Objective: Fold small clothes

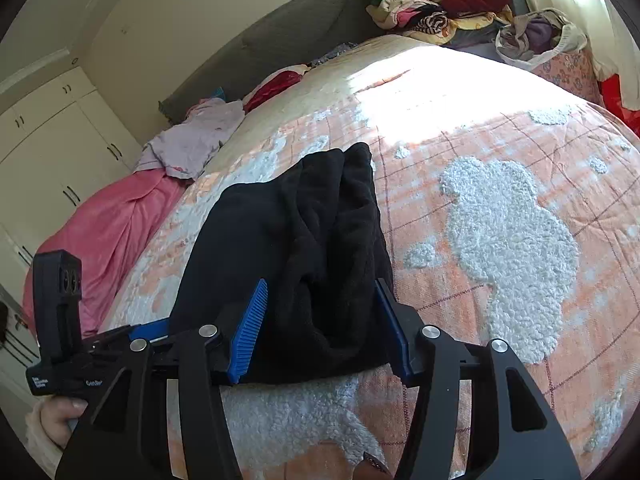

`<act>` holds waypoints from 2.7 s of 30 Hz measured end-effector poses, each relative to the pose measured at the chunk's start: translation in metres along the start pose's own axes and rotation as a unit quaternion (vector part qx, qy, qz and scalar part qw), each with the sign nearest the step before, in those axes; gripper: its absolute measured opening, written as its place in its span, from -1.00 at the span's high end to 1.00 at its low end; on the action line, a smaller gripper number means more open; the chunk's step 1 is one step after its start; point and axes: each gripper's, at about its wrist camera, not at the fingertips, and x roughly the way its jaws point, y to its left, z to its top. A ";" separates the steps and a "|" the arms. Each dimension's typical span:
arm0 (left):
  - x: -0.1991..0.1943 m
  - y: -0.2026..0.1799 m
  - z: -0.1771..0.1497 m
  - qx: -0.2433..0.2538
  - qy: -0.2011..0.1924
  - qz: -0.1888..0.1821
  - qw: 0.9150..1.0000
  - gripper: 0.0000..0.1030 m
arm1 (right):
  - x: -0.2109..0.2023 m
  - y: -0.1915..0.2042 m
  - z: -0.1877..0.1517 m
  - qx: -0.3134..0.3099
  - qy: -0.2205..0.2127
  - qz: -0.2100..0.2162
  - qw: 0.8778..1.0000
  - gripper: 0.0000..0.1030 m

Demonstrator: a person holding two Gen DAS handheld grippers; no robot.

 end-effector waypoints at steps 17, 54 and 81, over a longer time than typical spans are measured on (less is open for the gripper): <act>0.006 0.002 0.001 -0.014 0.001 0.002 1.000 -0.68 | -0.001 -0.037 0.002 0.013 0.020 -0.071 0.997 0.93; 0.004 0.006 0.028 -0.007 -0.004 0.005 1.000 -0.68 | 0.098 0.005 0.076 -0.059 0.073 -0.102 0.990 0.23; -0.113 0.014 -0.029 0.009 -0.124 0.022 0.992 -0.81 | -0.118 0.108 -0.035 -0.181 -0.135 -0.146 0.963 -0.91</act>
